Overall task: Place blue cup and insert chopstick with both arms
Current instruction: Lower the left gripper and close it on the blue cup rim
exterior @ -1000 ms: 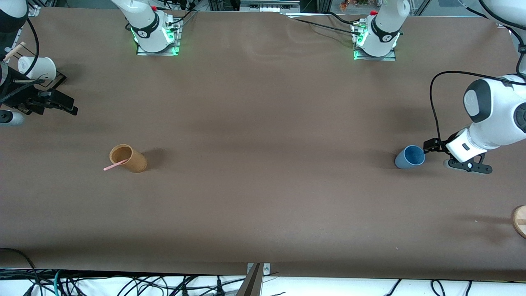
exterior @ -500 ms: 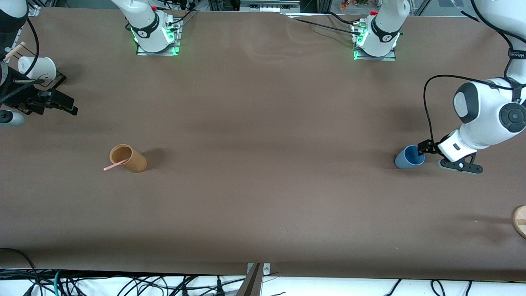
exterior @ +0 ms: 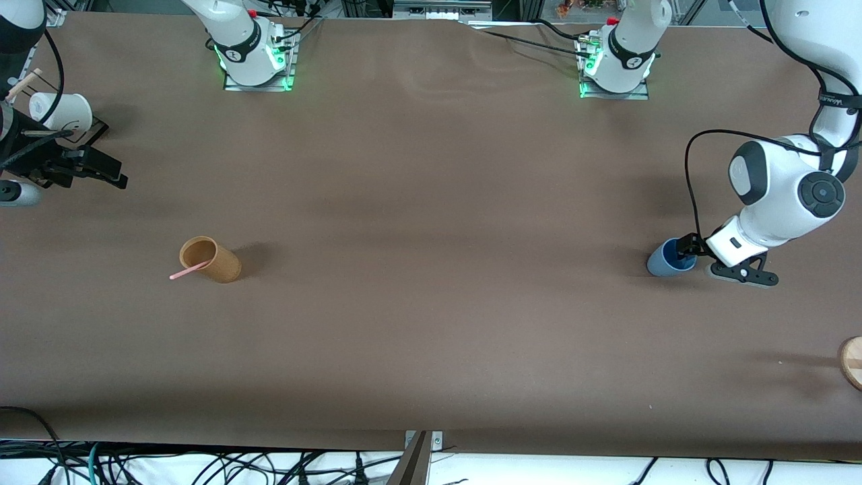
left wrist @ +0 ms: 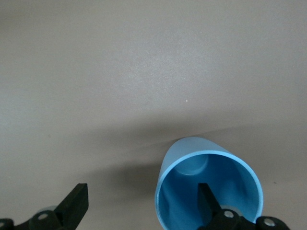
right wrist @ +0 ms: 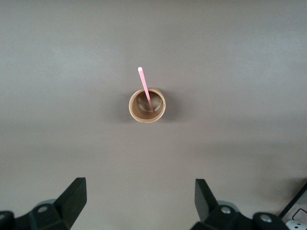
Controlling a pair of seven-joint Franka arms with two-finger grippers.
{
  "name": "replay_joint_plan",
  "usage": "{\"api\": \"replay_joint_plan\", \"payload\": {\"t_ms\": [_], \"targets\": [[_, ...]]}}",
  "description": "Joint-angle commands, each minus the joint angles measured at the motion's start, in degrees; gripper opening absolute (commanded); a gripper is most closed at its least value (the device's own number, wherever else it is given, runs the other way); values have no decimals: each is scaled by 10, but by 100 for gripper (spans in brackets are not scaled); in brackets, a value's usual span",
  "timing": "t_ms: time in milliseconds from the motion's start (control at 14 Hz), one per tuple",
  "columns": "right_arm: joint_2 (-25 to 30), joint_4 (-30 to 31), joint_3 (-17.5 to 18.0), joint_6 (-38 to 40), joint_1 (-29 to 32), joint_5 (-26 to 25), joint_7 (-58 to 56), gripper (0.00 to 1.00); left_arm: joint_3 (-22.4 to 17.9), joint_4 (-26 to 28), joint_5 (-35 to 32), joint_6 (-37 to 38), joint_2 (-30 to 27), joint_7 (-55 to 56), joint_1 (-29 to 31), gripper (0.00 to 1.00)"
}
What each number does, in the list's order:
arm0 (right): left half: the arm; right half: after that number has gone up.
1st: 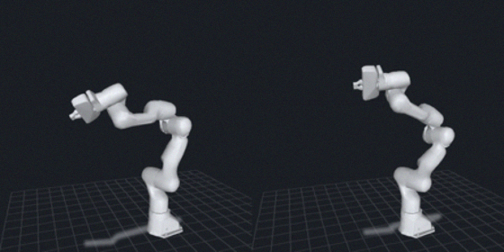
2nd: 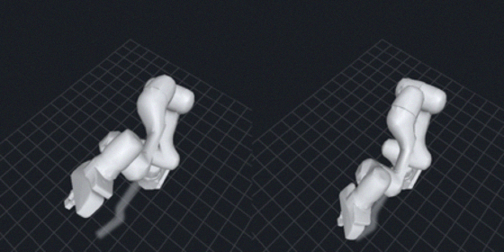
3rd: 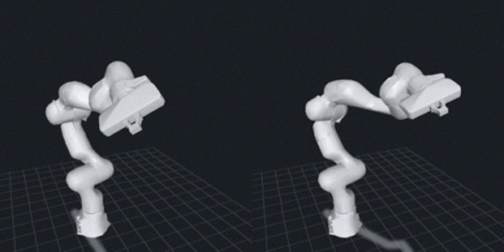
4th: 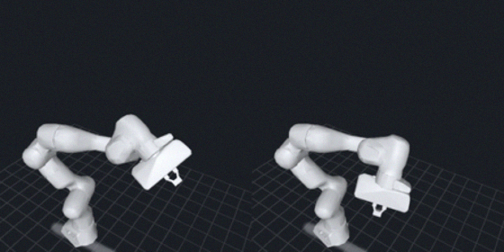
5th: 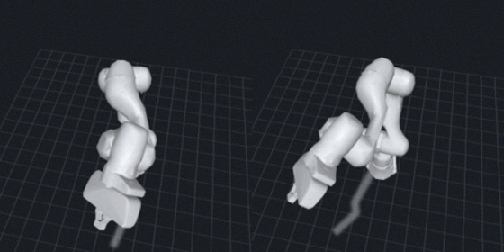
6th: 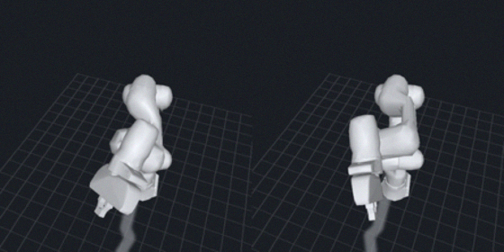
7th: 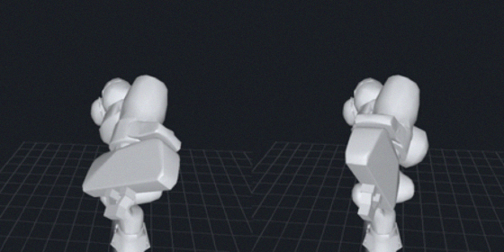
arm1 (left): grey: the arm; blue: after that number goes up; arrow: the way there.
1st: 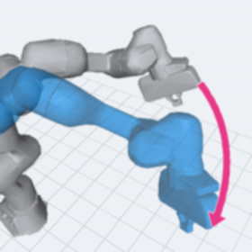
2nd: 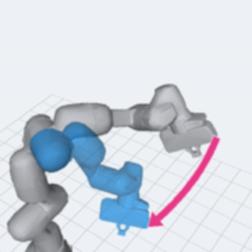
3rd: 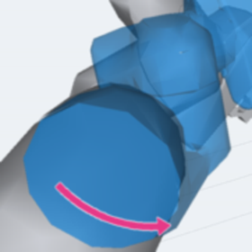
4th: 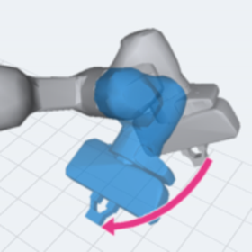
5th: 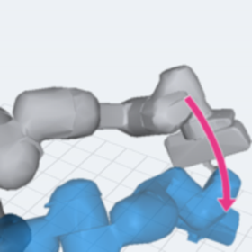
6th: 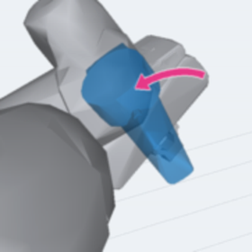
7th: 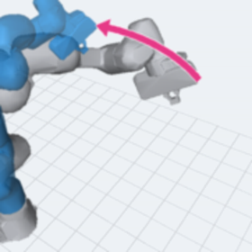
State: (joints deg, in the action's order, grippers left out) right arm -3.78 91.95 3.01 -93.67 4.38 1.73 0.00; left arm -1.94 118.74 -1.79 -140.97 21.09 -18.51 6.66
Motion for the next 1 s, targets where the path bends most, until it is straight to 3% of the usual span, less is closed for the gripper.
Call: {"api": "replay_joint_plan", "payload": {"t_ms": [0, 71, 143, 214, 286, 429, 929], "targets": [[-4, -16, 2, 13, 4, 1, -6, 100, -1, 9, -14, -20, 3, -5, -2, 99], [-4, -16, 2, 13, 4, 1, -6, 100, -1, 9, -14, -21, 4, -5, -2, 95], [-4, -16, 2, 13, 4, 1, -6, 100, -1, 9, -14, -21, 4, -5, -2, 76], [-4, -16, 2, 13, 4, 1, -6, 100, -1, 9, -14, -19, 4, -5, -2, 43], [-4, -16, 2, 13, 4, 1, -6, 100, -1, 9, -14, -19, 4, -5, -2, 20], [-4, -15, 2, 13, 4, 1, -6, 100, -1, 9, -14, -16, 4, -5, -2, 0], [-4, -16, 2, 12, 4, 1, -6, 100, -1, 2, -13, -5, 3, 2, -2, 0]]}}
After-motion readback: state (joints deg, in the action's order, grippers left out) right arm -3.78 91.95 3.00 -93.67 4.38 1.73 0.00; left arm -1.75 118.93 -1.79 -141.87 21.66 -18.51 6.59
